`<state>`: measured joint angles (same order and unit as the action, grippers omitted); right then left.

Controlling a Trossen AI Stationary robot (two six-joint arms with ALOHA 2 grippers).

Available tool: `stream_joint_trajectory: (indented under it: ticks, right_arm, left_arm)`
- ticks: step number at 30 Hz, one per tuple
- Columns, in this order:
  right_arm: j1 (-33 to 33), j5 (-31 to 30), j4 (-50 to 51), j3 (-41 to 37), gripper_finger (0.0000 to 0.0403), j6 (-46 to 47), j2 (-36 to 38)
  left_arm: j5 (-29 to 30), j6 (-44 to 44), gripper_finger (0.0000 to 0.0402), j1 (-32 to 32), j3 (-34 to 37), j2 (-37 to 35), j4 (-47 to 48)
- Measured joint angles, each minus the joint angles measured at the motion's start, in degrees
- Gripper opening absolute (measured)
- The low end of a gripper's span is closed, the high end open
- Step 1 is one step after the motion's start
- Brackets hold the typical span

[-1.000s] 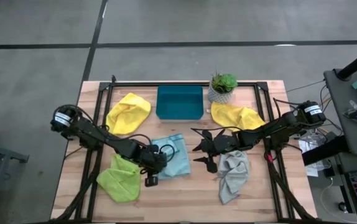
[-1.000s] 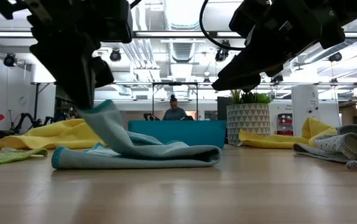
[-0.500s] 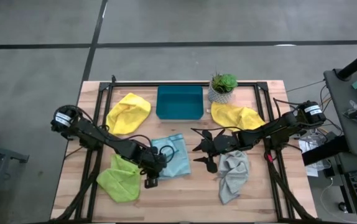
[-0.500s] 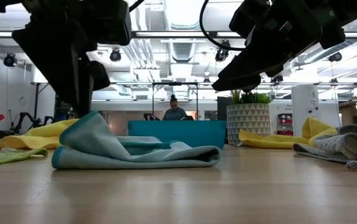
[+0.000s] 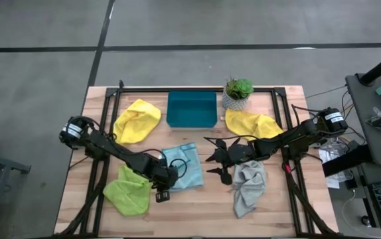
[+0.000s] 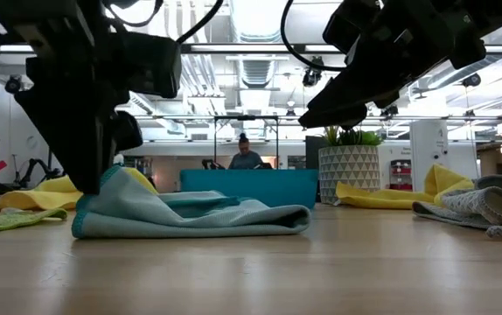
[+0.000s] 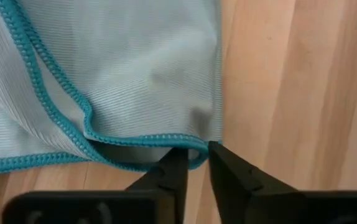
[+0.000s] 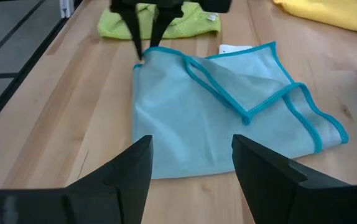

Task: Fold microfiber towels
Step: Fold the blue microfiber cloth

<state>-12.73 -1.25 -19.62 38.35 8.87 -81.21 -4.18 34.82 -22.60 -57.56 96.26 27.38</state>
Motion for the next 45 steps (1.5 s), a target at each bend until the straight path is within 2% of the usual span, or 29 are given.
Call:
stream_joint_trajectory:
  ticks: [3, 10, 15, 19, 25, 31, 34, 41, 45]
  right_arm:
    - [-1.2, 0.2, -2.0, 0.0, 0.021, -0.8, -0.8]
    - [-4.5, 0.2, -8.1, 3.1, 0.021, -0.8, -10.5]
    - [-5.9, -0.3, -6.7, 7.9, 0.021, -0.9, -18.0]
    - [-6.1, -0.9, -1.6, 12.0, 0.0207, -1.0, -21.5]
    - [-6.5, -6.3, 11.6, 17.5, 0.0182, -2.7, -22.8]
    - [-6.6, -6.9, 16.4, 19.4, 0.0178, -3.8, -22.8]
    - [-6.6, -6.9, 16.4, 19.4, 0.0157, -3.8, -22.8]
    - [-6.7, -6.8, 16.4, 19.4, 0.0068, -3.5, -22.7]
    - [-7.4, -6.8, 16.5, 19.4, 0.0038, -3.5, -21.7]
  left_arm:
    - [0.1, -1.2, 0.0006, -0.4, 0.0, 0.0, -0.6]
    - [2.5, -3.7, 0.0001, -1.9, -0.1, -0.4, -3.3]
    - [5.0, -3.7, 0.0001, -2.5, -0.1, -0.7, -2.9]
    - [5.9, -3.7, 0.0, -2.6, -0.1, -0.8, -2.9]
    - [6.2, -3.7, 0.0, -2.6, -0.1, -0.8, -2.9]
    - [6.2, -3.7, 0.0, -2.8, -0.1, -0.8, -2.9]
    - [6.2, -3.6, 0.0, -3.0, -0.1, -0.7, -2.9]
    - [6.2, -3.5, 0.0, -3.7, -0.1, -0.6, -5.0]
    - [6.2, -2.4, 0.0, -4.1, 0.0, -0.6, -5.4]
